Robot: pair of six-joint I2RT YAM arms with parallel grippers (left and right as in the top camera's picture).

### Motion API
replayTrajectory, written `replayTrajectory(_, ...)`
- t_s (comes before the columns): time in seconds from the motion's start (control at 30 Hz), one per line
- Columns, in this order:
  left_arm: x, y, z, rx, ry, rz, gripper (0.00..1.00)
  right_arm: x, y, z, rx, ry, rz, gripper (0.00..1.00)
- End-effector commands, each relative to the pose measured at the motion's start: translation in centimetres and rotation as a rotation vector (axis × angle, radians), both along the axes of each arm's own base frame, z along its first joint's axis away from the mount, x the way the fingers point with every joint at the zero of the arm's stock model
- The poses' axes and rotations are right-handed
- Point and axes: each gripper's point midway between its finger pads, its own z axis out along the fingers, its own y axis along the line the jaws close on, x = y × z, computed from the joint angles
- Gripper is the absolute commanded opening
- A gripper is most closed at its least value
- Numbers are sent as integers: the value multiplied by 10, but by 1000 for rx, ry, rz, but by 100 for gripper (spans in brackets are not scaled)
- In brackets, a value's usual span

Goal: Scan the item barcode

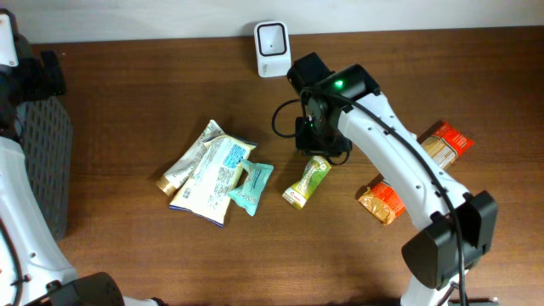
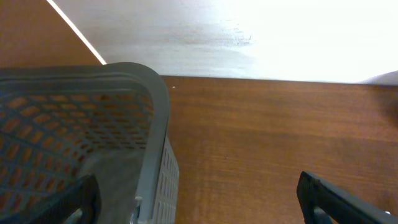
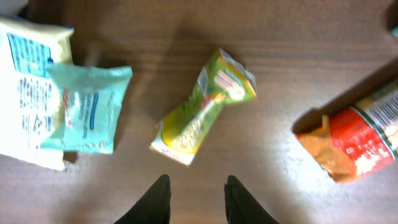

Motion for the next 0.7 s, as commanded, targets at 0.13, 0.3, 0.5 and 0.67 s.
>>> replayTrajectory(0.13, -3, -2, 10, 21, -18, -12, 99, -23, 27, -76, 141, 138, 23, 37)
replayTrajectory(0.3, -3, -2, 10, 21, -19, -12, 99, -33, 30, -112, 180, 165, 6, 57)
replayTrajectory(0.5, -3, -2, 10, 21, -19, -12, 99, -28, 37, -125, 140, 138, -79, 61)
replayTrajectory(0.67, -3, -2, 10, 21, -19, -12, 99, -45, 15, -153, 19, 229, -158, 57)
